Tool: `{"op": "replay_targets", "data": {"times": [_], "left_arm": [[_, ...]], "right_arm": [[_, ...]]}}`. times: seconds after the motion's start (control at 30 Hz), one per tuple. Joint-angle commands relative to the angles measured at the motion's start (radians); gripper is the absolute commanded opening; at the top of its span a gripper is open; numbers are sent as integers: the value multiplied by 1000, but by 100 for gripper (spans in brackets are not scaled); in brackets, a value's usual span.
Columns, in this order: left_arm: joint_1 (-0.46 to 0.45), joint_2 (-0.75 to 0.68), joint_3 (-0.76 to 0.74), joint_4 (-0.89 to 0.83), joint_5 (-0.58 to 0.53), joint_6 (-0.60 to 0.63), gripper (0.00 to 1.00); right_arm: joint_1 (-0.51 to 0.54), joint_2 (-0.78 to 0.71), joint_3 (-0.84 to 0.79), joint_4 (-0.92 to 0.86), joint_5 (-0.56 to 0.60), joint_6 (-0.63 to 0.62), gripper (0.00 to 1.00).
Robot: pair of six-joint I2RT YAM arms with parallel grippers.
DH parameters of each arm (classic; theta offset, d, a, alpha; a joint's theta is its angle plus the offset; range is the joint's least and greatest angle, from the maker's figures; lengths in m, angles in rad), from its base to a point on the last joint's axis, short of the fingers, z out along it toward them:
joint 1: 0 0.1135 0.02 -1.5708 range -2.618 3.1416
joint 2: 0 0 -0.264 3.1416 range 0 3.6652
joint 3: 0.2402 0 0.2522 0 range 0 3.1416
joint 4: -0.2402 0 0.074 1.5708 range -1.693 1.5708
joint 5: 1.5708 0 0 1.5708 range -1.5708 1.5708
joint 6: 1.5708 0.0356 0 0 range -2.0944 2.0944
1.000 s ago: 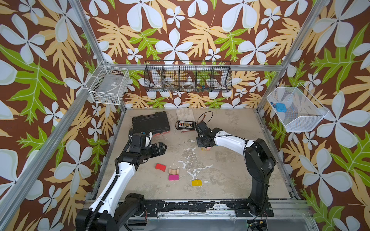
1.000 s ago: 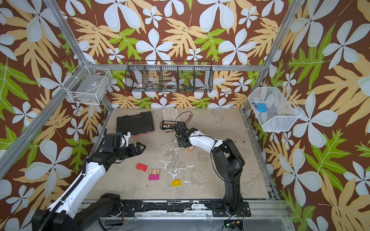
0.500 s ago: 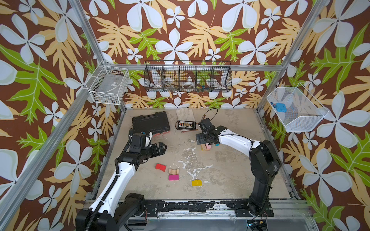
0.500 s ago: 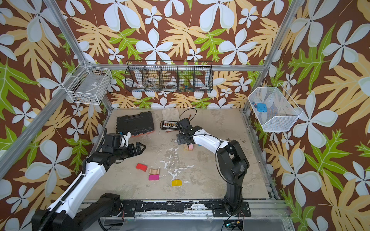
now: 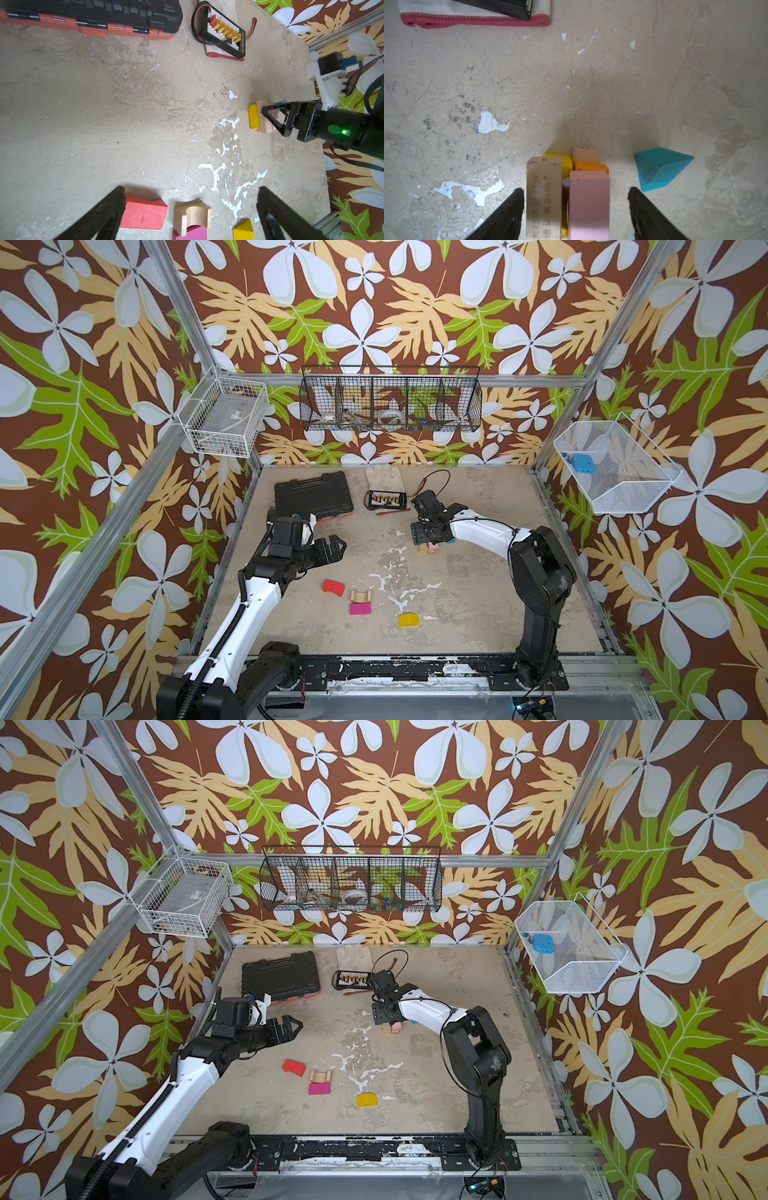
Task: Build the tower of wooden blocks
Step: 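Lower the printed wooden bar beside the pink bar and open the right gripper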
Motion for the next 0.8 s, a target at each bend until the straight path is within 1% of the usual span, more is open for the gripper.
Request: {"op": "replay_targets", "data": {"times": [0.0,0.13,0.17,0.23,0.33,0.43,0.57,0.67,0.77], "left_arm": [[0,-5,1,1,-1,3,100],[1,-3,2,1,-1,3,100],[1,-3,2,1,-2,2,100],[1,-5,2,1,-2,2,100],[0,-4,2,1,-3,2,100],[0,-4,2,1,-2,2,100],[1,-4,2,1,-3,2,100],[0,-2,2,1,-3,2,100],[0,-1,2,1,-3,3,100]], "right_arm": [[-2,-7,-4,1,9,5,76],[-2,-6,-5,2,8,5,76],[-2,-6,-7,2,8,5,74],[-2,-5,-9,1,9,5,73],[-2,-8,-11,2,5,5,74],[-2,-12,-14,3,-8,3,77],[-2,-24,-34,12,-23,4,78],[-2,-29,-50,24,-34,6,76],[-2,-29,-55,26,-44,8,70]]}}
